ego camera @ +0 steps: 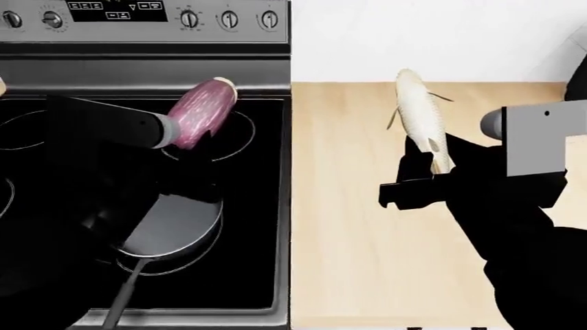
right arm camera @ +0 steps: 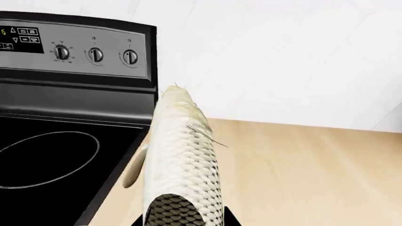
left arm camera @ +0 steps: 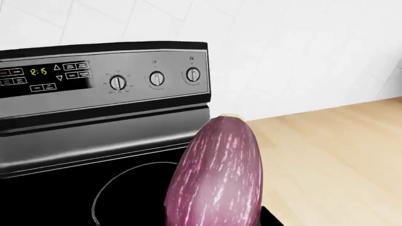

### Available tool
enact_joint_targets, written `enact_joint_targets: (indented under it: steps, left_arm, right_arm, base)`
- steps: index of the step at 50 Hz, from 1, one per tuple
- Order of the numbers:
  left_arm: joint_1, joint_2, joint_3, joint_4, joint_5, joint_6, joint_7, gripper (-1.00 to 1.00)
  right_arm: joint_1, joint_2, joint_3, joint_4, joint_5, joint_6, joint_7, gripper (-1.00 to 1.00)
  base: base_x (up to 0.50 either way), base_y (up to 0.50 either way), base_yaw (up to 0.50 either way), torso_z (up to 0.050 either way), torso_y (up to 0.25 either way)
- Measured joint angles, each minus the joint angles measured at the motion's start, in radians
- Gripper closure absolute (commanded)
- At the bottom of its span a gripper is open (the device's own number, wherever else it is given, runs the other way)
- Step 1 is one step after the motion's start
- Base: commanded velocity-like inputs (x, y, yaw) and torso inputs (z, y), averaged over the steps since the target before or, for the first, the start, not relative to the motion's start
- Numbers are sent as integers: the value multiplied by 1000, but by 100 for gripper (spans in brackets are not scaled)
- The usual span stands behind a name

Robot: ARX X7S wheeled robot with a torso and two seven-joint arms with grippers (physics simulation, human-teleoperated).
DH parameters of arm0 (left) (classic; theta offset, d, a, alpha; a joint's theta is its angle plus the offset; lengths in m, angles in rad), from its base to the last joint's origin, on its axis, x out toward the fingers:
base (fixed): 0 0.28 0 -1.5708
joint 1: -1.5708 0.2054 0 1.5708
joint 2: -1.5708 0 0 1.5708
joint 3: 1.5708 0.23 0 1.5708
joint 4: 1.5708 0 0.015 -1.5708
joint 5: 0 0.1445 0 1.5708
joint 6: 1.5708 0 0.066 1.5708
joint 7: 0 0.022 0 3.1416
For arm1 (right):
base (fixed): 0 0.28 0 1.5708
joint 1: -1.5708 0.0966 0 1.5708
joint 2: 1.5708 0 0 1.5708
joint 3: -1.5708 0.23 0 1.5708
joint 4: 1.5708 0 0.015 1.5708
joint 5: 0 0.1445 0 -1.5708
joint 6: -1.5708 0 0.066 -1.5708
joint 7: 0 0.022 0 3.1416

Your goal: Place both pans onto different burners. Then place the eggplant and the fish on different pans.

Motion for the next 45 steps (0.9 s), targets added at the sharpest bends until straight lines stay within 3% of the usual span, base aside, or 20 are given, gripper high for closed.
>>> enact_joint_targets:
  steps: [45]
  left_arm:
    - [4, -53, -22, 1, -20, -3, -28, 100]
  right_arm:
    - [41, -11, -19, -2, 28, 12, 19, 100]
  base:
    - [0, 500, 0, 0, 0]
